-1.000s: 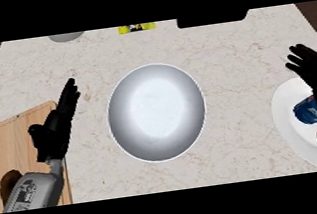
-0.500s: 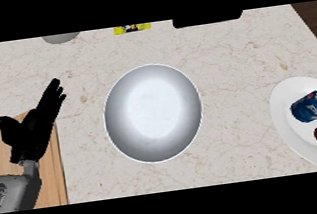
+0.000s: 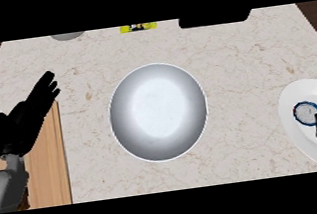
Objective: Pick the tomato from the plate and place it in the bowl
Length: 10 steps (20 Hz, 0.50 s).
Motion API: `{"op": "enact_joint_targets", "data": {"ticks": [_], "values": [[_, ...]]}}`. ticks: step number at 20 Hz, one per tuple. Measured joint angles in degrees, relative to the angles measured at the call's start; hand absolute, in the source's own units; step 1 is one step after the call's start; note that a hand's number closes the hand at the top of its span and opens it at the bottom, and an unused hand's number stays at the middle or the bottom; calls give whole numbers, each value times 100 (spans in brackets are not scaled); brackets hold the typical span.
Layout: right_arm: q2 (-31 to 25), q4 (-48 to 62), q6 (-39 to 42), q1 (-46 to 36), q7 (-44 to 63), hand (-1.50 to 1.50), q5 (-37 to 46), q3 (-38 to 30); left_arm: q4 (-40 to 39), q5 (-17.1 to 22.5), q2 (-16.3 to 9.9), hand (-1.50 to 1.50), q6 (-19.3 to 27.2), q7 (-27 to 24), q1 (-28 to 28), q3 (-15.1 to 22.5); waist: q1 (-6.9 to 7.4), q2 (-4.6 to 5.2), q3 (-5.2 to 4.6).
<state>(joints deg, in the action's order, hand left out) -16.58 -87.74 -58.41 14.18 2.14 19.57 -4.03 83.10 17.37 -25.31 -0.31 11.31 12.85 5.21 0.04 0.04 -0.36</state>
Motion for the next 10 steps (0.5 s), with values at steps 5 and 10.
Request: {"op": "enact_joint_targets", "data": {"ticks": [5, 10], "values": [[-443, -255, 612, 286, 1665, -150, 774, -77, 52, 12, -5, 0, -52, 41, 5, -6, 50, 25, -29], [-998, -639, 1858, 148, 3417, -150, 1265, -25, 91, 12, -13, 0, -95, 111, 53, 8, 138, 41, -36]]}}
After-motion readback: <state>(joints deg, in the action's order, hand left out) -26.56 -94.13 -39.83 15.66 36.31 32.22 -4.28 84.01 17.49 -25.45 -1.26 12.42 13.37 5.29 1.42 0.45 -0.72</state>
